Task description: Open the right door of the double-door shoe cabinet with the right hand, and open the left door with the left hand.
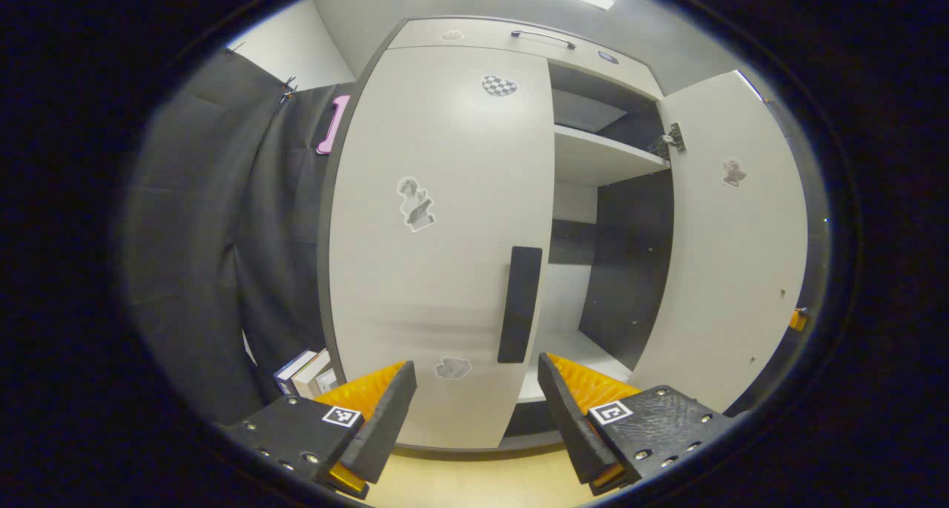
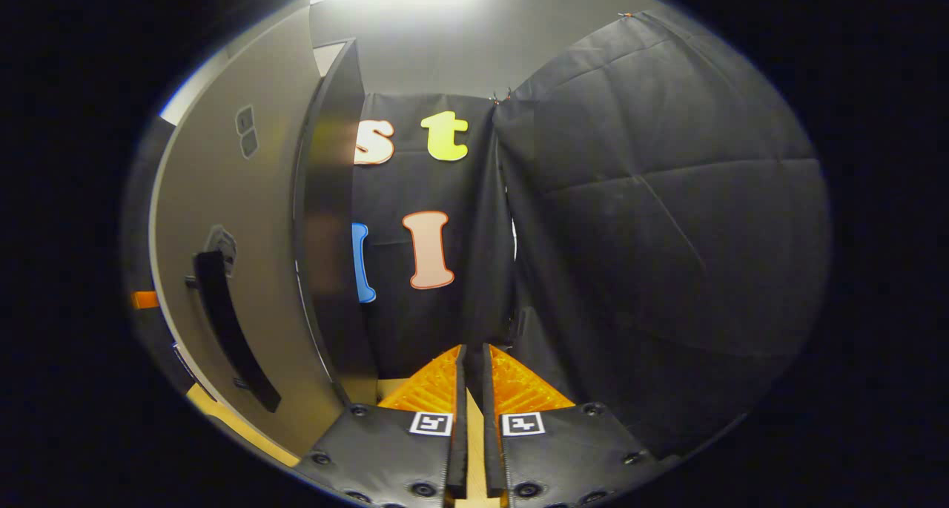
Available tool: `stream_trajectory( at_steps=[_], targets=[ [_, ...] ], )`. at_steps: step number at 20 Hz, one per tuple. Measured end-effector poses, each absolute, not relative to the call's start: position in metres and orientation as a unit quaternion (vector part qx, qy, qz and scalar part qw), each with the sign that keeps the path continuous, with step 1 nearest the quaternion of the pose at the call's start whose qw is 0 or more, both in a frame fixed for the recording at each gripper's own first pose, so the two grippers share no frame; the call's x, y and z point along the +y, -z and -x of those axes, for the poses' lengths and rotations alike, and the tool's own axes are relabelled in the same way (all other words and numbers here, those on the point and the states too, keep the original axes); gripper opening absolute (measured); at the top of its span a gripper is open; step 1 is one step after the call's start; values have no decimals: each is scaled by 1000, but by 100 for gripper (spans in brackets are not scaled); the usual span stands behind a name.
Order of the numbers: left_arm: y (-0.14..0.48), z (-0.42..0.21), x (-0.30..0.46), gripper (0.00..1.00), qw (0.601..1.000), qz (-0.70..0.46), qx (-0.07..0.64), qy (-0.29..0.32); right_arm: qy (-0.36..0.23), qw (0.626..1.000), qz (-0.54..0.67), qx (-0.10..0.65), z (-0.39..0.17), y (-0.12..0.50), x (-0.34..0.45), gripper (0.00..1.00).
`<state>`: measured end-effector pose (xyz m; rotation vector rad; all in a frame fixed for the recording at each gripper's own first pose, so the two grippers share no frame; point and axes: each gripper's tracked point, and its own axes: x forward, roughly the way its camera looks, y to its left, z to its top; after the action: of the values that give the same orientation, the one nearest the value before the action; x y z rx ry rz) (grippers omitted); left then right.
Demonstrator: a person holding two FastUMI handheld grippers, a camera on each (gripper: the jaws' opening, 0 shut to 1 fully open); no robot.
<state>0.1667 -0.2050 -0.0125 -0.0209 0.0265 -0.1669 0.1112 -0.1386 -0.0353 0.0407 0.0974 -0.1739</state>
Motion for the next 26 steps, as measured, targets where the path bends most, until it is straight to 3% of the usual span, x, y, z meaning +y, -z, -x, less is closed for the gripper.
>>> stream_trajectory(
  at_steps=[1,2,6,9,13,14,16,17,18,20,21,22,24,26],
  targets=[
    [10,-174,-211,95,996,9,12,85,88,994,-22,56,-120,41,-143,16],
    [7,-181,-215,96,996,5,10,84,82,995,-22,56,-128,44,-143,36],
    [2,-206,-234,96,997,-2,-4,71,94,993,-12,69,-157,61,-160,98],
    [4,-229,-241,96,999,4,-6,49,82,994,-17,74,-177,64,-164,93],
    [5,-247,-243,96,999,16,-9,29,66,995,-19,78,-202,68,-173,97],
    [3,-251,-244,95,999,20,-14,28,62,995,-22,79,-209,70,-174,97],
    [-1,-258,-246,80,999,24,-19,27,60,994,-26,82,-219,75,-177,97],
    [-2,-260,-249,82,999,22,-18,29,60,994,-28,82,-222,76,-179,93],
    [-2,-262,-251,81,999,18,-19,29,54,995,-34,81,-227,75,-178,97],
    [-7,-263,-251,81,999,2,-28,19,39,996,-48,70,-232,69,-176,93],
    [-10,-263,-249,64,999,-3,-33,8,39,996,-51,67,-234,69,-178,97],
    [-9,-266,-254,48,999,-6,-31,17,41,995,-54,67,-236,71,-182,92],
    [-11,-264,-256,53,999,-10,-30,13,44,995,-60,73,-238,77,-185,97],
    [-8,-266,-255,29,999,-7,-34,10,45,993,-64,84,-241,82,-188,98]
  ],
)
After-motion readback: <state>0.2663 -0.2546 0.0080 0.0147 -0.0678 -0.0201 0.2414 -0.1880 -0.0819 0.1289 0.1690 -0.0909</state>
